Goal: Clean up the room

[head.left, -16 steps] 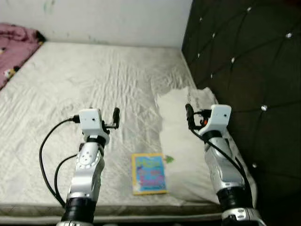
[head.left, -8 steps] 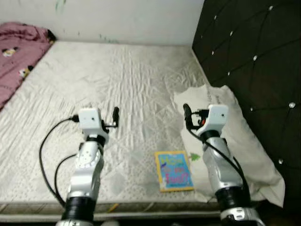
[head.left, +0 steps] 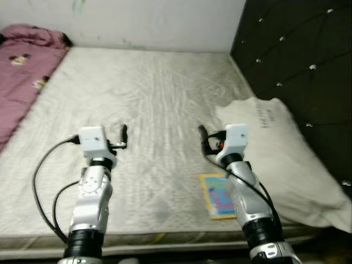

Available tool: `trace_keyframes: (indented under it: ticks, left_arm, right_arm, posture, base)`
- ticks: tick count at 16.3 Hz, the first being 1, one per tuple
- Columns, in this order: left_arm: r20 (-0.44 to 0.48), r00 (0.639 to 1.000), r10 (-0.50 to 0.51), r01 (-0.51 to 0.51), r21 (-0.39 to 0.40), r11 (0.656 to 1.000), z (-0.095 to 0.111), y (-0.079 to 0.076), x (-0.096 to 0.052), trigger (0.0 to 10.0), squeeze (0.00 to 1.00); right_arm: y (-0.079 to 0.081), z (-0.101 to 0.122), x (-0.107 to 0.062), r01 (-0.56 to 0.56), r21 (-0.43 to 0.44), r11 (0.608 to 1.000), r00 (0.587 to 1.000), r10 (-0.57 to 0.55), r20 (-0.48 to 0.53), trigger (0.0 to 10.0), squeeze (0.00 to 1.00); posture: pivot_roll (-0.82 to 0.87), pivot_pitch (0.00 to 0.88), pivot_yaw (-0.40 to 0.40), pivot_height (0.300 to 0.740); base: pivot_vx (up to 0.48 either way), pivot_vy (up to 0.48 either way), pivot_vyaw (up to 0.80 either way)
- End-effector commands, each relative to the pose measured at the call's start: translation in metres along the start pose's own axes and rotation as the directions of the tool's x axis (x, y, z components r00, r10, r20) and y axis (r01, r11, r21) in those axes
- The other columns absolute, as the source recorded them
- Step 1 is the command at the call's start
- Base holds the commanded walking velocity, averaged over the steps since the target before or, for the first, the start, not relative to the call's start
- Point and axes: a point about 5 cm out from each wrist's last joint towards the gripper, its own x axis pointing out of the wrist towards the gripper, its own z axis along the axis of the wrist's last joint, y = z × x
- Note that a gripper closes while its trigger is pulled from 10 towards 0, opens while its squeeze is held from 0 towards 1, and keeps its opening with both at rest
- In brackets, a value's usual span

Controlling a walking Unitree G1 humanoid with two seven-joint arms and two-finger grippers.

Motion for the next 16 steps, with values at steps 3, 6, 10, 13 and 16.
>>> trace_keyframes:
  ticks: [3,6,10,13,16]
  left_arm:
    - [-0.011,0.999,-0.032,0.032,-0.025,0.999,-0.0031,-0.0101,-0.0005,10.0,0.00]
    - [-0.002,1.000,-0.028,0.028,-0.006,1.000,-0.0017,-0.0091,0.0001,10.0,0.00]
    - [-0.008,1.000,-0.029,0.029,-0.025,0.999,-0.0002,-0.0100,0.0006,10.0,0.00]
    - [-0.016,1.000,-0.020,0.019,-0.024,1.000,-0.0009,-0.0090,0.0011,10.0,0.00]
    - [-0.020,1.000,-0.019,0.019,-0.028,0.999,-0.0009,-0.0093,0.0016,10.0,0.00]
  right_arm:
    - [-0.0065,0.0003,-0.0019,0.002,-0.038,0.999,1.000,-0.001,0.016,10.0,0.00]
    - [-0.0027,-0.0018,-0.0033,-0.024,-0.040,0.999,1.000,0.024,-0.005,10.0,0.00]
    - [-0.0028,0.0010,-0.0030,-0.039,0.000,0.999,0.999,0.039,0.018,10.0,0.00]
    - [-0.0030,0.0012,-0.0029,-0.038,0.018,0.999,0.999,0.038,0.017,10.0,0.00]
    - [-0.0037,0.0007,-0.0026,-0.039,0.022,0.999,0.999,0.039,0.009,10.0,0.00]
  posture:
    - [0.04,0.000,-0.028,0.740]
    - [0.04,0.000,-0.025,0.740]
    - [0.04,0.000,-0.023,0.740]
    - [0.04,0.000,-0.023,0.740]
    - [0.04,0.000,-0.023,0.740]
  base:
    - [0.000,0.480,0.00]
    - [0.000,0.480,0.00]
    - [0.000,0.480,0.00]
    - [0.000,0.480,0.00]
    - [0.000,0.480,0.00]
